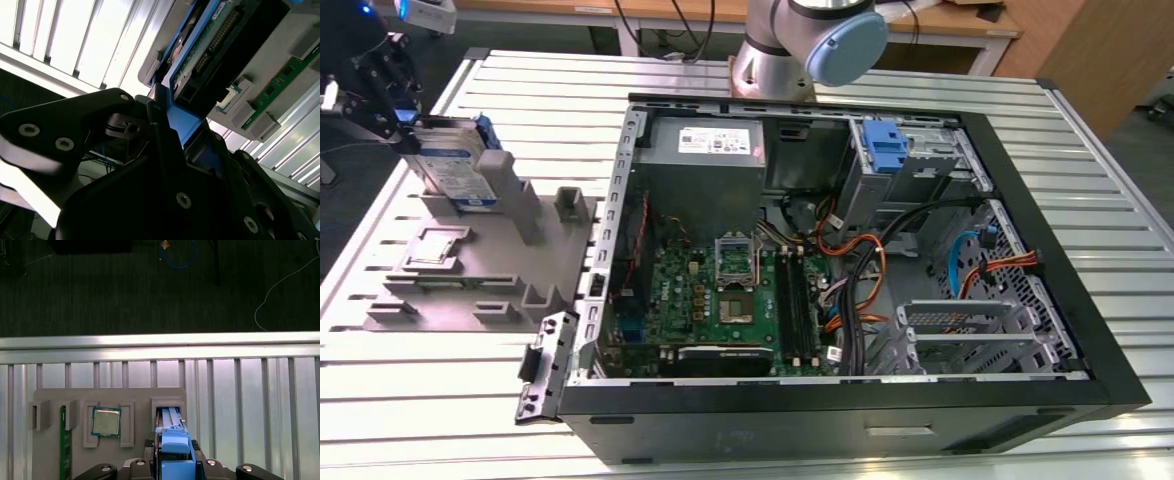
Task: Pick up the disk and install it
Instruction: 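Pick up the disk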
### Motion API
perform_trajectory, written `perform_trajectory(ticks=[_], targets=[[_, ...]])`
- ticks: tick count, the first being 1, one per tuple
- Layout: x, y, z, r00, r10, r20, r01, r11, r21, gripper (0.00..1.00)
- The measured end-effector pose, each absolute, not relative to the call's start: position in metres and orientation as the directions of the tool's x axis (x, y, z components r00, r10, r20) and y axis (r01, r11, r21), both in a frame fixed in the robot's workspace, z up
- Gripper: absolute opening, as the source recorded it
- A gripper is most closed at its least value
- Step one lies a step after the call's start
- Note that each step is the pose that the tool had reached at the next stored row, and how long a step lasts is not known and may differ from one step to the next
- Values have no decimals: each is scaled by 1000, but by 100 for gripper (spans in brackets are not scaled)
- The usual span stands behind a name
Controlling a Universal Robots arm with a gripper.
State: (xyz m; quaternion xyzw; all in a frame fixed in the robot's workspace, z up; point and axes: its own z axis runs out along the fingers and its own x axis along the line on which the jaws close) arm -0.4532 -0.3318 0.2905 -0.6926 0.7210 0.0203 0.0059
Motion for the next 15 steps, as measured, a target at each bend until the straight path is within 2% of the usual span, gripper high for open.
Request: perform_trajectory(ticks=[15], targets=[[-453,-332,295,-41,-998,-37,-999,40,21,37]])
